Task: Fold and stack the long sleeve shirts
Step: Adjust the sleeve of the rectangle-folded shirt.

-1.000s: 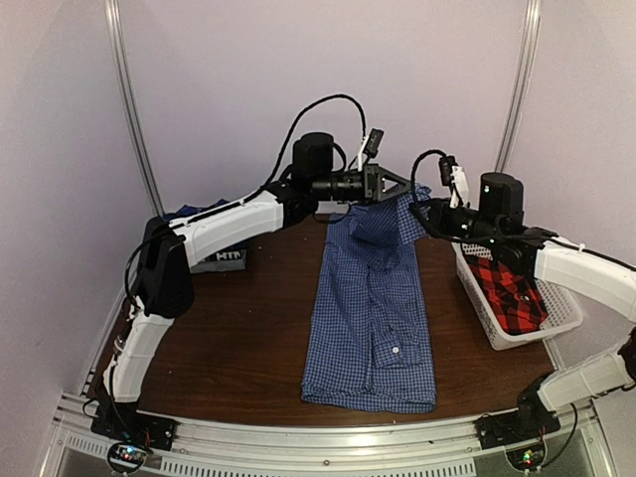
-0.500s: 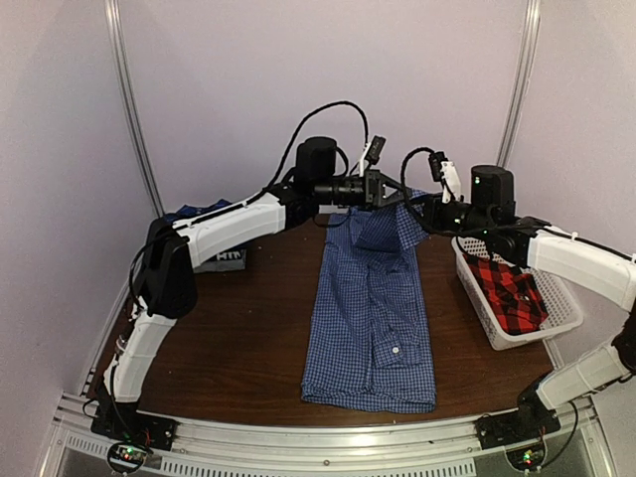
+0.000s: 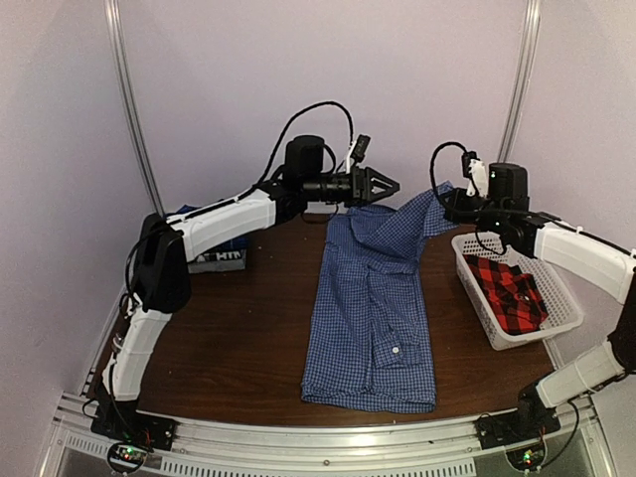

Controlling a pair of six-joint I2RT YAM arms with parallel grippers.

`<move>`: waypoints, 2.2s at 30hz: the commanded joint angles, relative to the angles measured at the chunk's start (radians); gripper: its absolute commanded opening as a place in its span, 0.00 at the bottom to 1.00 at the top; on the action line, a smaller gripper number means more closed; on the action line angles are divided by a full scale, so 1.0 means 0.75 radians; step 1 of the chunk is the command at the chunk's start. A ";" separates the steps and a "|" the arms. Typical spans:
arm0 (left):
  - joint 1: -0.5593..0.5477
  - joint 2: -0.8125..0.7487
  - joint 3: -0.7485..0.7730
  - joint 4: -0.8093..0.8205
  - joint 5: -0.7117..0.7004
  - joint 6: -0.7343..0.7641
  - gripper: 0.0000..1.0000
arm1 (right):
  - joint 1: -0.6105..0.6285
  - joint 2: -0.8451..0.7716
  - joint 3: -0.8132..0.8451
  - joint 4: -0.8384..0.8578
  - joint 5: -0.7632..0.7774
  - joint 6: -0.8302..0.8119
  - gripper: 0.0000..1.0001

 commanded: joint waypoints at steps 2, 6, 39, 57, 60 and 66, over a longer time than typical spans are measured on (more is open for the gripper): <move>0.076 -0.187 -0.199 0.043 -0.097 0.018 0.42 | -0.161 0.051 -0.013 -0.095 0.088 0.205 0.00; 0.103 -0.244 -0.355 0.047 -0.138 0.007 0.42 | -0.186 0.030 -0.068 -0.074 0.095 0.257 0.00; 0.177 -0.346 -0.835 -0.153 -0.366 -0.110 0.36 | 0.307 0.322 0.146 -0.186 -0.329 -0.327 0.00; 0.240 -0.800 -1.362 -0.112 -0.509 -0.083 0.36 | 0.607 0.619 0.330 -0.582 -0.328 -0.366 0.00; 0.239 -0.820 -1.374 -0.147 -0.512 -0.065 0.36 | 0.653 0.615 0.315 -0.601 -0.325 -0.357 0.00; 0.239 -0.827 -1.382 -0.165 -0.495 -0.048 0.36 | 0.718 0.611 0.278 -0.598 -0.329 -0.318 0.00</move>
